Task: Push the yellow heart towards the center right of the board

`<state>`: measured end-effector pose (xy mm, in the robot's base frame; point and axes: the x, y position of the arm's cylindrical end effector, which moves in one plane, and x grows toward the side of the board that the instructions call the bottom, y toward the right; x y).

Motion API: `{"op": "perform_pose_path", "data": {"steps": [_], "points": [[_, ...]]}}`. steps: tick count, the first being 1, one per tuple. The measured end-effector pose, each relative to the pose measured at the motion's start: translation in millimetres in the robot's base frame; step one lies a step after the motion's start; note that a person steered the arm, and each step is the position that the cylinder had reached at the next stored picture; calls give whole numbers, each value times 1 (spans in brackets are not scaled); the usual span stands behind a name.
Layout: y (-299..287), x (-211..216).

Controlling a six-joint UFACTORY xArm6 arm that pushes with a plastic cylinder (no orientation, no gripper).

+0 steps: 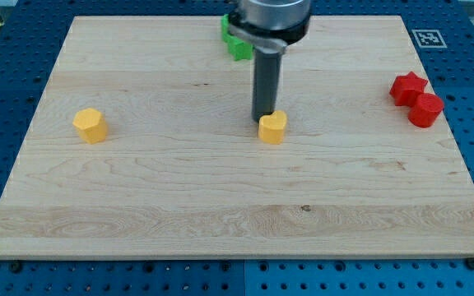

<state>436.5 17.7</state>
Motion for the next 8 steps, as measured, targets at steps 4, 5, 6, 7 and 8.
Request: {"op": "perform_pose_path", "data": {"steps": [4, 5, 6, 7, 8], "points": [[64, -17], [65, -2], [44, 36], [67, 42], [115, 38]]}}
